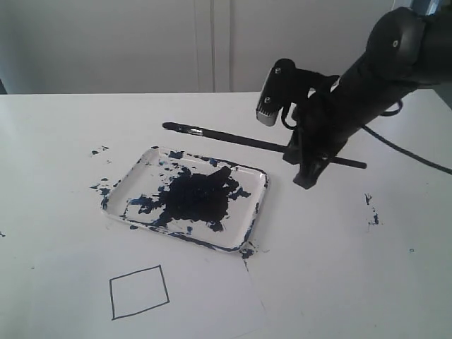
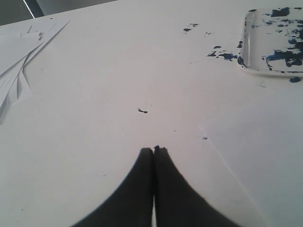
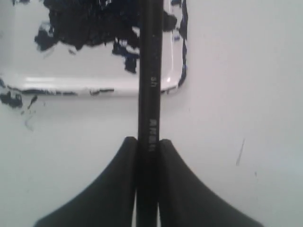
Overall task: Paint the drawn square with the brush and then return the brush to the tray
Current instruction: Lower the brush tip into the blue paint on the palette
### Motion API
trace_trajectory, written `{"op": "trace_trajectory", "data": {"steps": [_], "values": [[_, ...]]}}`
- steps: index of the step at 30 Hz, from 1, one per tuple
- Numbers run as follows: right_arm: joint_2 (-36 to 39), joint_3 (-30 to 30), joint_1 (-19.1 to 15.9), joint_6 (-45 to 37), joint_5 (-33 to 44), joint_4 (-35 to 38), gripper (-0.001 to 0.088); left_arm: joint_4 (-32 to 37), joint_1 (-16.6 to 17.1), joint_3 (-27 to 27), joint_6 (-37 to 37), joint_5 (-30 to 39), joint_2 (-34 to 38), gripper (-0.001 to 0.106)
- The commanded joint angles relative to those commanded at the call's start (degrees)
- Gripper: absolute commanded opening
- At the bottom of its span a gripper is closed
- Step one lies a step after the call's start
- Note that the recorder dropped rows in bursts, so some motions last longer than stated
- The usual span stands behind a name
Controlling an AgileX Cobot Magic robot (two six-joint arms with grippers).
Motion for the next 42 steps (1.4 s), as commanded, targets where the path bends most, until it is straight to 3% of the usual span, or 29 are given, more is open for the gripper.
{"op": "trace_trajectory", "data": {"steps": [6, 12, 25, 42], "values": [[-0.8, 0.0, 1.7, 7.7, 10.3, -3.3, 0.0, 0.0, 0.0, 0.0, 0.0, 0.0, 0.0, 0.0], [0.5, 0.0, 4.7, 12.0, 13.2, -6.0, 0.0, 0.0, 0.0, 0.0, 0.0, 0.0, 0.0, 0.0], [8.9, 0.0, 7.2, 23.7, 8.8, -20.0, 0.0, 0.0, 0.0, 0.0, 0.0, 0.0, 0.0, 0.0], [9.3, 0.0, 11.4, 20.6, 13.0, -19.8, 0.0, 0.0, 0.0, 0.0, 0.0, 0.0, 0.0, 0.0]]}}
